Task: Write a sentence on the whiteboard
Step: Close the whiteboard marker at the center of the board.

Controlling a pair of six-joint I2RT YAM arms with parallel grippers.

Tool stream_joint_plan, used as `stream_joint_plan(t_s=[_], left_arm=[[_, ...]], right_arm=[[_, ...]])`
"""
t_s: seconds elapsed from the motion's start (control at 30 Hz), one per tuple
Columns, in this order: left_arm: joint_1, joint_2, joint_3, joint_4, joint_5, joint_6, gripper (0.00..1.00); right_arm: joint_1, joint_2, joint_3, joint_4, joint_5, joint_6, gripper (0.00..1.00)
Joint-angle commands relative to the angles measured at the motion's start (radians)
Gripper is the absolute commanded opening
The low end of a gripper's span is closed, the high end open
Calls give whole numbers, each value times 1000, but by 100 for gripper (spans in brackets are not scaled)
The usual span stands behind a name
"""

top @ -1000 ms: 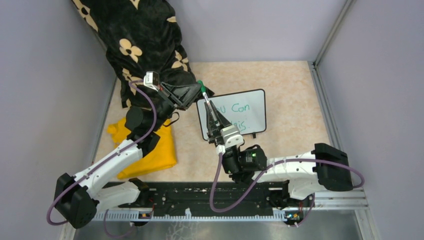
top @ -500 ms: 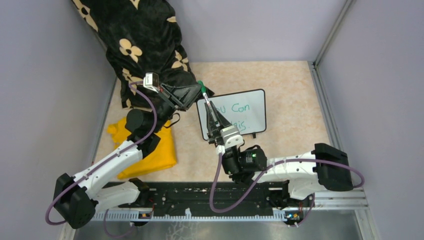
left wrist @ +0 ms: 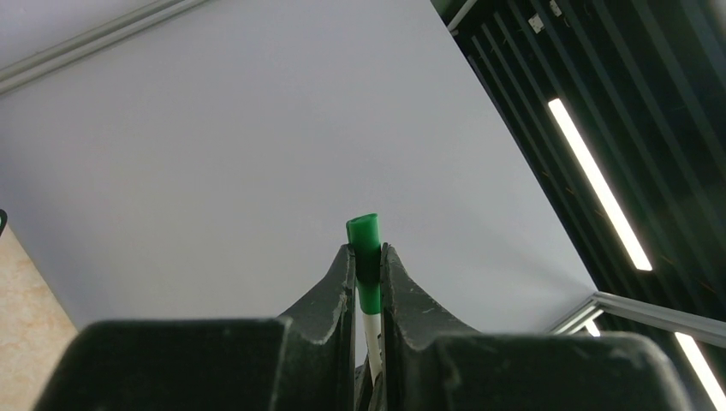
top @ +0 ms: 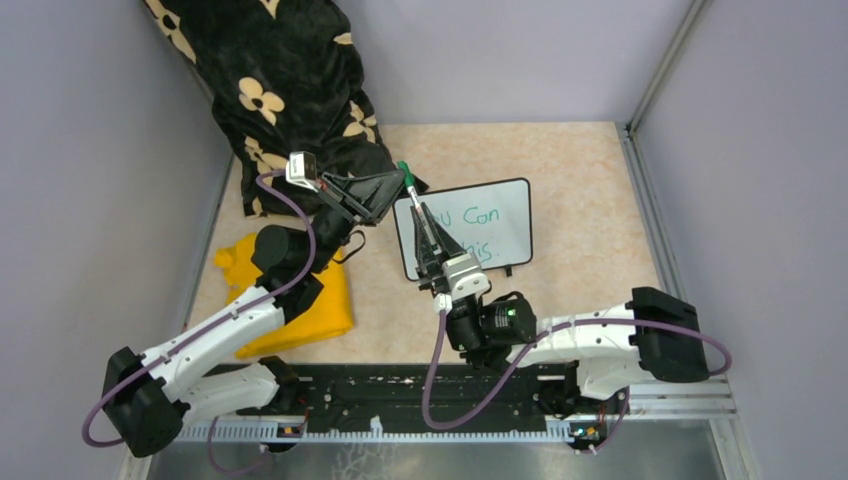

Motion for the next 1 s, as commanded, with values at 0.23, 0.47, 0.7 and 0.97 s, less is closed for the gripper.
stream_joint_plan(t_s=[0.23, 0.47, 0.7, 0.97], left_arm=[[-182, -10, -22, -28, 219, 54, 0], [-188, -35, -44, -29, 166, 82, 0], [-186, -102, -68, -30, 43, 138, 36], [-185, -208, -65, -69, -133, 297, 92]], right_arm=[[-29, 4, 58, 171, 3, 0, 0], [-29, -16, 55, 168, 2, 3, 0], [-26, -41, 38, 118, 4, 24, 0], [-11, -91, 7, 37, -11, 84, 0]])
